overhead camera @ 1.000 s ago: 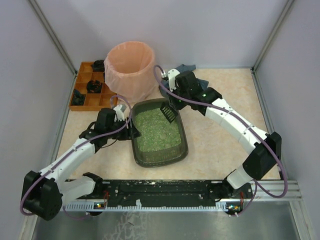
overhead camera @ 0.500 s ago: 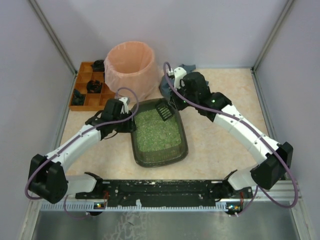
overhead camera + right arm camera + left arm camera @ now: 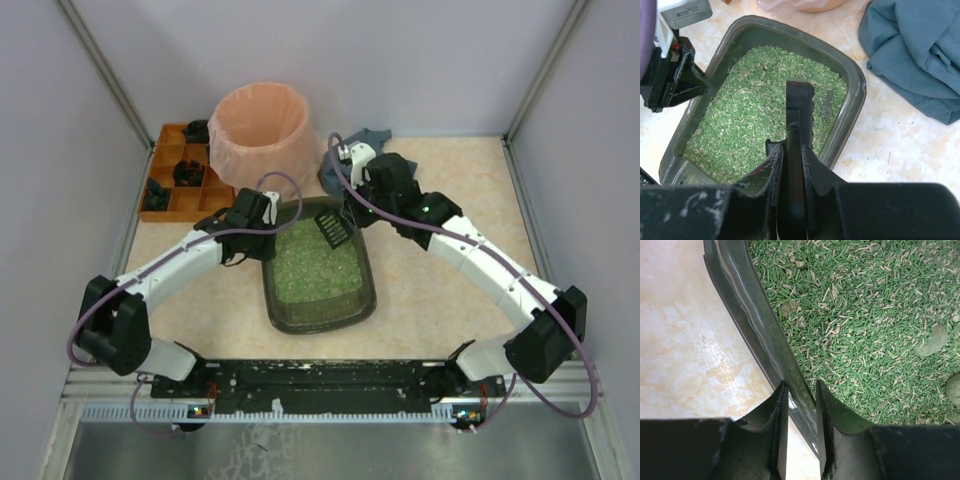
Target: Clean the litter box
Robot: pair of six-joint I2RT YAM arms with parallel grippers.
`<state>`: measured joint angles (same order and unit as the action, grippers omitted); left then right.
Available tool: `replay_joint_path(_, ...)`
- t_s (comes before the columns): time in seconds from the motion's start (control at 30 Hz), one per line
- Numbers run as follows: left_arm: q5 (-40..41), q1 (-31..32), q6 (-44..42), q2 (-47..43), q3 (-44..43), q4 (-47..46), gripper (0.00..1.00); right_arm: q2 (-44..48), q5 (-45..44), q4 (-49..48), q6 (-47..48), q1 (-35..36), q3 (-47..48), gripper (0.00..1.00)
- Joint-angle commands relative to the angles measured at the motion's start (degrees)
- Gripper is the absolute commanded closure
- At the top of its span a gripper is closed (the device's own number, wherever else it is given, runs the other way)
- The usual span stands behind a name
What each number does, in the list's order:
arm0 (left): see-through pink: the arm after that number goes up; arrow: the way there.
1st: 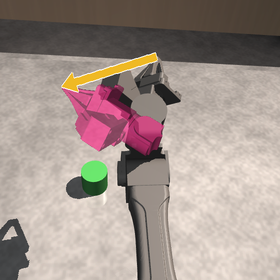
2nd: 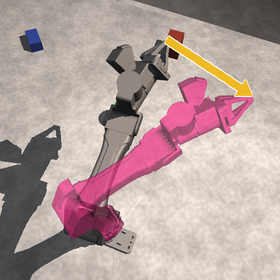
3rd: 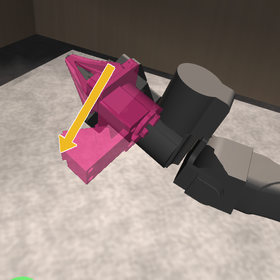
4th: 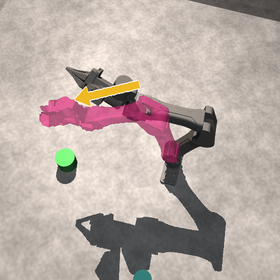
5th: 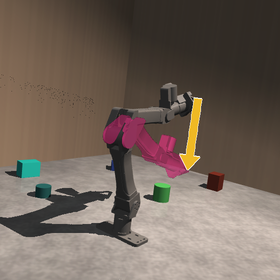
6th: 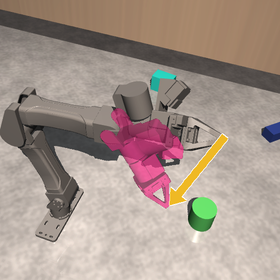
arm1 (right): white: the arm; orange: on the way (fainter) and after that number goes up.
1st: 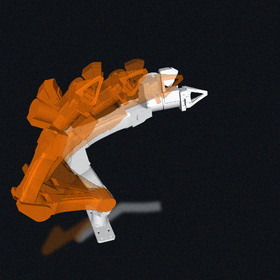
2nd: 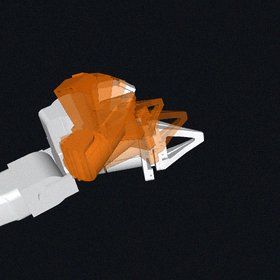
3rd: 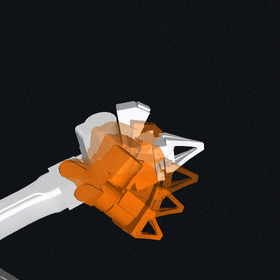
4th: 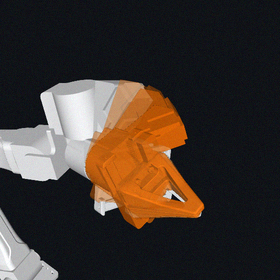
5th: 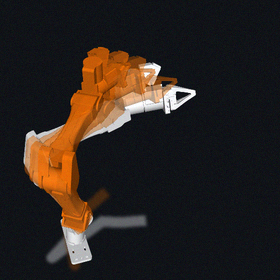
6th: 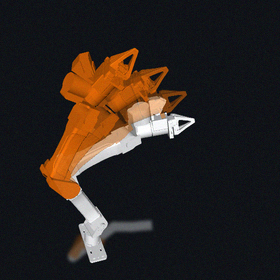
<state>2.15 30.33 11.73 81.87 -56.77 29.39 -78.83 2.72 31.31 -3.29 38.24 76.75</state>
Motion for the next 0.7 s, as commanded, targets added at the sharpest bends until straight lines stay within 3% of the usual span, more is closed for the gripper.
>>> replay_joint_path(0.0, -0.5, 2.3, -5.7, 3.1, -3.3, -2.3, 0.74, 5.1, -1.5, -3.2, -1.4, 0.4, -0.2, 1.0)
replay_joint_path(0.3, -6.8, 4.4, -15.7, 7.6, -6.5, -6.2, 0.86, 12.6, -1.5, -2.4, -6.0, 0.4, -5.9, 1.0)
replay_joint_path(0.67, -24.0, 6.4, -26.1, 13.2, -11.3, -11.4, 0.92, 24.2, -9.2, -2.7, -15.1, 0.4, -15.8, 1.0)
